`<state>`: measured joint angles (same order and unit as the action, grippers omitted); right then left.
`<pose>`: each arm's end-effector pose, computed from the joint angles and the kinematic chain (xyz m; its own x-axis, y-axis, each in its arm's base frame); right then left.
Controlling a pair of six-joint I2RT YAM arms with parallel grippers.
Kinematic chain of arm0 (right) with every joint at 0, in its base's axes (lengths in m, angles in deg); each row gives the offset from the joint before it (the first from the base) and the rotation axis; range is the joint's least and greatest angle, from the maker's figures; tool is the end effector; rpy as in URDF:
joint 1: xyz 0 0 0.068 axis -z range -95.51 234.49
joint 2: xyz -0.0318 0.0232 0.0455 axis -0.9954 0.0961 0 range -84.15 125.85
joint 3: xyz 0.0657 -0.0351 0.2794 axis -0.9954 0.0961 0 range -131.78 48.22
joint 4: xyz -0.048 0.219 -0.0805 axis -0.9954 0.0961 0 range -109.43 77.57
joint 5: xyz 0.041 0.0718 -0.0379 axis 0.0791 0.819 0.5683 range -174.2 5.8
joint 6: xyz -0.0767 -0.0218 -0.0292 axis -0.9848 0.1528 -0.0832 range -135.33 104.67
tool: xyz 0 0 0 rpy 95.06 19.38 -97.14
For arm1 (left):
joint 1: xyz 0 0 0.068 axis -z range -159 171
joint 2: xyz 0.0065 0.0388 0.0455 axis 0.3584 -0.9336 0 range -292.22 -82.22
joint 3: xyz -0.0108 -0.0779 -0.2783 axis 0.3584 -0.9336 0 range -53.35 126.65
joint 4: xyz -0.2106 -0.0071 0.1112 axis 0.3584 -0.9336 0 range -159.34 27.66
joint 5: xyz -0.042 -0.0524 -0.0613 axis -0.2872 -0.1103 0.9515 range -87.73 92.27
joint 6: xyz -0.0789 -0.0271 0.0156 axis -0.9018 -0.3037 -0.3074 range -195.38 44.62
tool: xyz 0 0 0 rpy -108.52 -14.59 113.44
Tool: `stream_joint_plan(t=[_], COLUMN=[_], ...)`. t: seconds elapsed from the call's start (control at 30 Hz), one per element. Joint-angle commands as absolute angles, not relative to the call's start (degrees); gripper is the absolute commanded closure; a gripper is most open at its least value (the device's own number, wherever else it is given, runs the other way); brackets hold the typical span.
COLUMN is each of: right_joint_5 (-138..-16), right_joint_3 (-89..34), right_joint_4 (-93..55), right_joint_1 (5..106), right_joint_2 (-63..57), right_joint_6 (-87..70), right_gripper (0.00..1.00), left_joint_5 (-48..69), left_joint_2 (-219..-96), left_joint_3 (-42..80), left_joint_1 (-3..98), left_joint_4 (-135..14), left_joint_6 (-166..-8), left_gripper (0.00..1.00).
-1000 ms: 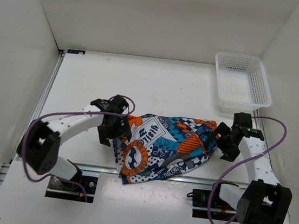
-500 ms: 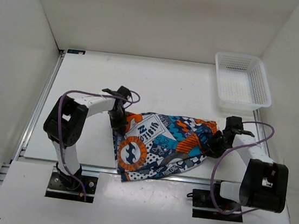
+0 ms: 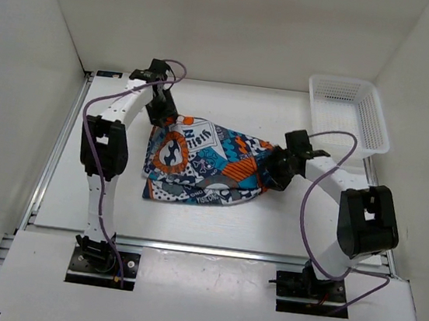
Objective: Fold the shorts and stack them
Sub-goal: Fold the shorts
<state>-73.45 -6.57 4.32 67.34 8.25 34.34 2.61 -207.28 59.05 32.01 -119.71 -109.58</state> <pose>0.2953 0.1057 0.1781 -0.8287 0.5280 -0.1854 0.3966 0.7879 0.4712 0.4514 -0.0882 0.2141 -0.8714 -0.4030 -0.2795 -0.3589 0.9124 -0.1966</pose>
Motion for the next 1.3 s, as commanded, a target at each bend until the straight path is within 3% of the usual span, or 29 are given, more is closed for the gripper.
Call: stream_joint_plan(t=[0.0,0.07,0.2,0.3,0.33,0.37,0.4,0.47,0.53,0.63,0.7,0.77,0.83,0.87,0.93,0.97,1.07,1.1,1.2,1.27], right_joint_5=[-82.2,-85.9,-89.1,-89.1,-89.1,-88.5,-87.9,-87.4,-86.7,-85.3,-84.6,-84.5,-84.5,-84.5,-84.5,-84.5,-83.1,-83.1,-84.8,-85.3], right_joint_3=[-12.7,-11.2,-5.5,-3.0,-3.0,-3.0,-4.1,-6.2,-8.3,-11.3,-12.8,-14.8,-15.6,-15.6,-16.2,-16.8,-18.1,-18.1,-18.7,-18.7], right_joint_4=[9.3,11.0,12.6,13.4,13.4,13.4,13.4,13.4,13.4,13.4,13.4,13.9,13.9,13.9,12.6,12.6,12.0,12.0,12.0,12.0], right_joint_1=[63.5,63.5,66.2,68.0,68.0,68.0,68.0,68.0,68.6,69.1,69.6,69.6,69.6,69.6,69.6,69.6,69.6,69.6,69.6,69.6], right_joint_2=[5.7,1.8,-5.4,-8.4,-8.4,-7.8,-7.0,-4.5,-2.3,1.3,3.5,6.9,9.0,9.0,10.8,11.5,13.2,13.8,13.8,12.5], right_joint_6=[35.6,34.9,32.4,30.6,30.0,28.5,27.7,25.8,25.0,22.6,21.1,20.5,20.5,20.5,20.0,20.0,20.0,20.0,20.5,20.5], right_gripper=[0.17,0.12,0.13,0.26,0.36,0.38,0.40,0.41,0.43,0.43,0.33,0.30,0.34,0.40,0.47,0.56,0.72,0.82,0.96,0.96], left_joint_5=[-0.4,-0.4,-0.9,1.6,2.5,3.3,3.9,4.5,5.2,7.3,7.9,8.5,8.5,8.5,8.5,8.5,8.0,8.0,6.8,6.3], left_joint_2=[-200.7,-193.5,-182.4,-176.7,-176.2,-176.2,-176.7,-179.3,-181.3,-184.3,-186.8,-188.6,-189.2,-189.2,-189.2,-188.7,-188.1,-188.1,-187.3,-185.3], left_joint_3=[61.7,55.7,41.7,30.5,28.5,26.8,25.0,23.9,23.4,22.8,22.8,22.8,22.8,22.8,22.3,22.3,22.3,22.3,22.3,21.8], left_joint_1=[30.4,29.5,26.1,23.6,23.1,22.5,22.5,22.5,22.5,22.5,22.5,23.0,23.0,23.0,23.0,23.0,23.0,23.0,23.0,23.0], left_joint_4=[-127.7,-127.2,-124.6,-120.5,-119.3,-118.4,-117.8,-117.2,-116.6,-114.5,-113.9,-113.4,-113.4,-113.4,-113.4,-113.4,-113.4,-113.4,-113.4,-113.4], left_joint_6=[-106.3,-105.6,-104.5,-104.5,-104.5,-104.5,-104.5,-103.9,-103.3,-102.7,-102.7,-102.7,-102.2,-102.2,-102.2,-102.2,-102.2,-102.2,-102.7,-102.7], left_gripper=[0.26,0.03,0.02,0.46,0.57,0.61,0.56,0.29,0.21,0.21,0.27,0.39,0.54,0.74,0.90,0.90,0.90,0.90,0.90,0.90])
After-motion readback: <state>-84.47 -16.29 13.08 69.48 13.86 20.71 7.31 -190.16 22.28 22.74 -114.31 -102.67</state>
